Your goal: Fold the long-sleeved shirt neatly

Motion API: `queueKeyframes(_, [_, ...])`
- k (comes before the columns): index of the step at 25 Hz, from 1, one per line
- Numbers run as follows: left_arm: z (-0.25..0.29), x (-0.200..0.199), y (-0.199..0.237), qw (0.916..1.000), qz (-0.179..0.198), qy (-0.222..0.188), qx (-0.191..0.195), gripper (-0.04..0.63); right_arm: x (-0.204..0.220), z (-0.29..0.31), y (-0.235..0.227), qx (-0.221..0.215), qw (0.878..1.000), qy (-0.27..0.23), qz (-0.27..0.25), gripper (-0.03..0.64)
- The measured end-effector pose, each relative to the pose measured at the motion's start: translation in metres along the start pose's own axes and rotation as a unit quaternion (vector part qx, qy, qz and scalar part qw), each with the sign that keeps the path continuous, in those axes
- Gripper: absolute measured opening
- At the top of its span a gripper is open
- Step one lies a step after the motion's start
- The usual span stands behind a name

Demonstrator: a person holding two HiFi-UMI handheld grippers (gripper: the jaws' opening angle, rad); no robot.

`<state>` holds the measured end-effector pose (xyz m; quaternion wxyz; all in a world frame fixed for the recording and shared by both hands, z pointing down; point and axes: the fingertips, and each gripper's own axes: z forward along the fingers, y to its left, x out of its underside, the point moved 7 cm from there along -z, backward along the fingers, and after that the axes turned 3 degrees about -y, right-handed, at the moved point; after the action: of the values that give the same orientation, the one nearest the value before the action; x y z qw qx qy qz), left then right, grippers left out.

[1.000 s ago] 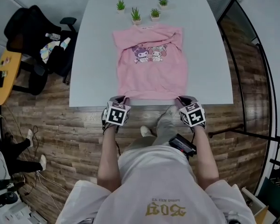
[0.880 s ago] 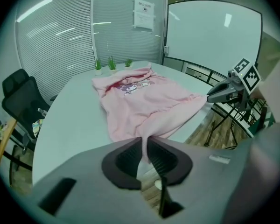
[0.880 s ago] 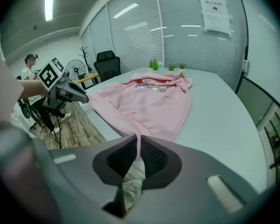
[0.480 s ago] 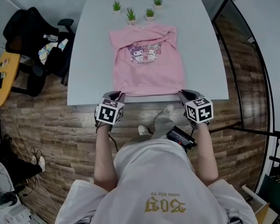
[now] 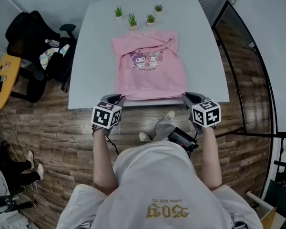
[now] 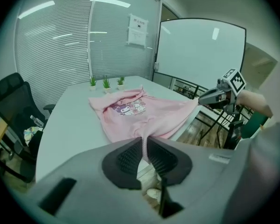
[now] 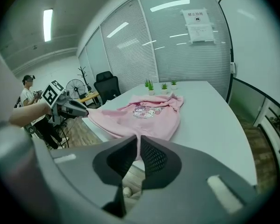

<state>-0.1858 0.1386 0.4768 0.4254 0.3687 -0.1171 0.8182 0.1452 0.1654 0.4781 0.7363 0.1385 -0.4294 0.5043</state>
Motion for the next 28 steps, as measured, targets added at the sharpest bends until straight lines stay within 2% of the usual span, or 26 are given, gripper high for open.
queueKeyframes(3, [-0.009,-0.007,-0.001,0.9992,-0.023,-0.026,0.019,0.041,-0.006,-0.007,0.0,0.0,1.0,-0.011,0.016,0.037])
queueKeyframes(15, [-0.033,-0.015,-0.007,0.9966,-0.028,-0.058,0.05,0.041,-0.014,-0.029,0.013,-0.004,0.999,-0.033,0.017,0.037])
queueKeyframes(28, [-0.037,-0.018,-0.005,0.9952,-0.037,-0.083,0.036,0.04,-0.018,-0.035,0.018,0.008,0.999,-0.041,0.015,0.037])
